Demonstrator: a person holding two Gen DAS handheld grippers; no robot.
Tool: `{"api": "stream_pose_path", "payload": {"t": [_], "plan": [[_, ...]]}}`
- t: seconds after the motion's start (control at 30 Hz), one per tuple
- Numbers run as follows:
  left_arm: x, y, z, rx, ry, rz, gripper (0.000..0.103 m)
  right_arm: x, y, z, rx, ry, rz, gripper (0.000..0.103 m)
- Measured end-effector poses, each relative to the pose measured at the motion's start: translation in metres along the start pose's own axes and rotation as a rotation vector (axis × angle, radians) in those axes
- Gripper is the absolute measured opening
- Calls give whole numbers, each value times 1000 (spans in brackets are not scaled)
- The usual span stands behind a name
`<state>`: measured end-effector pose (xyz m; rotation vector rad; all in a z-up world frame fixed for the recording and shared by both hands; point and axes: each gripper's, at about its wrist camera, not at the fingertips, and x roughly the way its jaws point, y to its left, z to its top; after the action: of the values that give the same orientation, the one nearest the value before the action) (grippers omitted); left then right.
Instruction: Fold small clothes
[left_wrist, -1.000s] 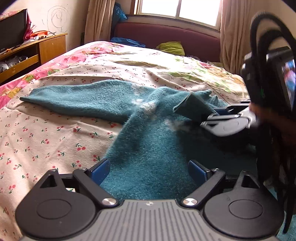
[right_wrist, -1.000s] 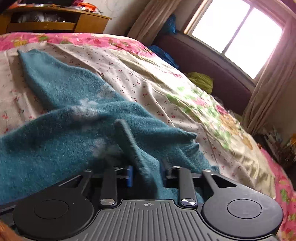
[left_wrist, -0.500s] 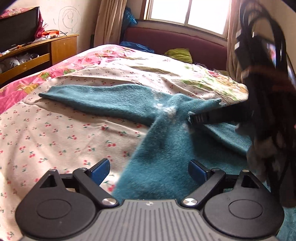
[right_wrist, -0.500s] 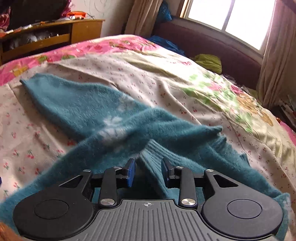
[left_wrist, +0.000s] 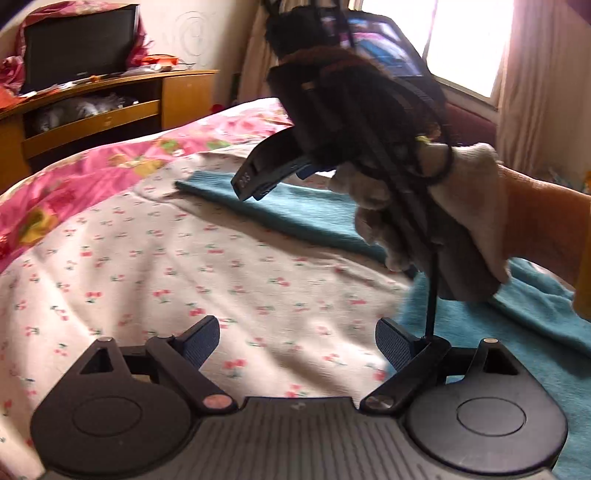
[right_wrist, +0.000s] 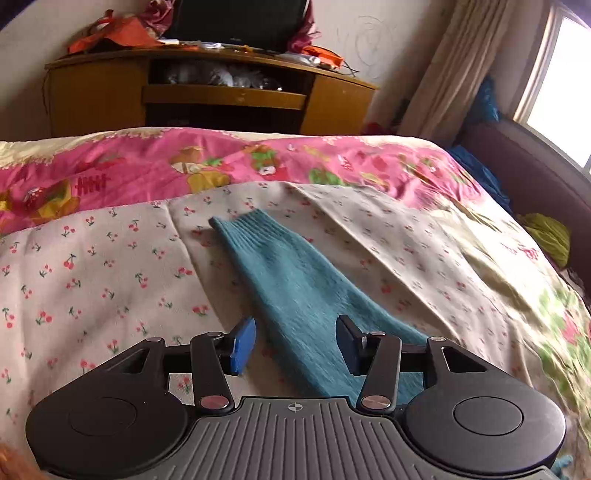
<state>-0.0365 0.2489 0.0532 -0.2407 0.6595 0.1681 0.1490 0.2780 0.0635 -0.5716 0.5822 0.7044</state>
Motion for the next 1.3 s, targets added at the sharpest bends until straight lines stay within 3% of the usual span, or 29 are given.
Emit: {"api": "stream_pose_path", "payload": {"t": [0.1,0.27,0.33,0.37,0.4,0.5,0.7,0.83,0.93,1.1,1.2,1.3], "plan": [[10,20,4,-32,16,32,100,31,22,16,-55,-3,-22,55],[15,33,7,-40,10,73,100,75,41,24,-100,64,-115,52],[17,35,7,-38,12,81,100,84,42,20,-101,107,-133,43],[18,35,7,-39,13,82,100,83,40,19,-91,116,-135,27],[18,35,8,-40,13,80,100,79,36,18,-71,118,-131,17],[19,32,15,-34,-4,83,100,56,12,20,31,87,-110,7],[21,9,38,23,-71,88,100,-33,-68,13,286,-41,-79,6],[32,-37,51,99,-114,51,100,-109,-134,-12,474,-139,-111,6],[39,-85,55,171,-149,12,100,-174,-184,-56,670,-238,-117,6],[51,-162,46,314,-219,-3,101,-249,-244,-194,1013,-283,-229,6],[71,-195,31,386,-186,-9,101,-245,-258,-281,1178,-182,-310,6],[95,-212,11,465,-103,12,101,-225,-257,-349,1295,-77,-325,11]]}}
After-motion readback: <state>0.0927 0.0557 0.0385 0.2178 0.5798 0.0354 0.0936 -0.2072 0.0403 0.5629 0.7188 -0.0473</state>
